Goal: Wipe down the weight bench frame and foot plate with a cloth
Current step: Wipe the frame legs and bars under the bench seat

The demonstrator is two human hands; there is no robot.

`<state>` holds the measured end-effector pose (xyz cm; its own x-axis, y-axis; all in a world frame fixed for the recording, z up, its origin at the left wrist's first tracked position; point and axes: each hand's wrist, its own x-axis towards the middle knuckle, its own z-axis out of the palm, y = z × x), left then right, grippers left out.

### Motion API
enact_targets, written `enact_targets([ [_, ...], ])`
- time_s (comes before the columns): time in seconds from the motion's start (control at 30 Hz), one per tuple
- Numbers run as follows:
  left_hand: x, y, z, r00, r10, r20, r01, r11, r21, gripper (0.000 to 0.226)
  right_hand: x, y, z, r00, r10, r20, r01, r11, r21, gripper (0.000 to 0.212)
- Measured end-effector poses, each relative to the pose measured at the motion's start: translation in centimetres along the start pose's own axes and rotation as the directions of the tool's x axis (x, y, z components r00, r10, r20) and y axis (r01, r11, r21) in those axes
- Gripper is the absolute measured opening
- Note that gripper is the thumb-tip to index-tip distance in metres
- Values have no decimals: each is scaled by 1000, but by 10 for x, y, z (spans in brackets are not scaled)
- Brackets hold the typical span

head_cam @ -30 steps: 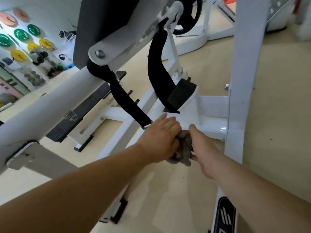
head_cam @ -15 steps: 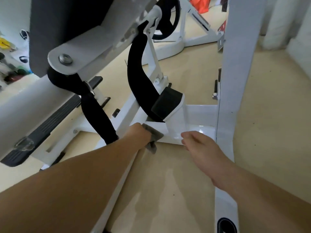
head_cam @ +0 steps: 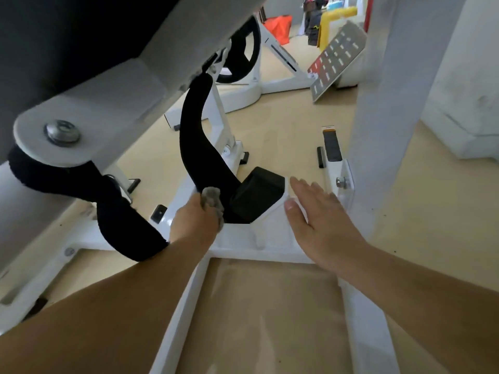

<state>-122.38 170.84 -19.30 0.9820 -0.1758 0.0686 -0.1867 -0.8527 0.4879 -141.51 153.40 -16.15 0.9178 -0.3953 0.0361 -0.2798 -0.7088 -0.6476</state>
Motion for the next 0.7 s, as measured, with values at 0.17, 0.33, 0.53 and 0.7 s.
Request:
enact_targets([
  [0.17, -17, -14, 46, 892, 24, 452, -139, 965, 223, 45, 9, 18, 17, 998, -52, -38, 40, 962, -269, 74],
  [0.33, -12, -25, 71, 880, 148, 451, -255, 949, 186, 44, 23, 7, 16, 977, -66, -202, -4, 944, -329, 77],
  [0.53, -10, -28, 78, 882, 136, 451, -167, 986, 30, 71, 29, 14, 28, 929, -83, -360, -28, 956, -293, 70],
  [0.7, -10, -42, 94, 841, 188, 508, -327, 924, 198, 61, 29, 19, 40, 909, -112, -402, -38, 937, -347, 60],
])
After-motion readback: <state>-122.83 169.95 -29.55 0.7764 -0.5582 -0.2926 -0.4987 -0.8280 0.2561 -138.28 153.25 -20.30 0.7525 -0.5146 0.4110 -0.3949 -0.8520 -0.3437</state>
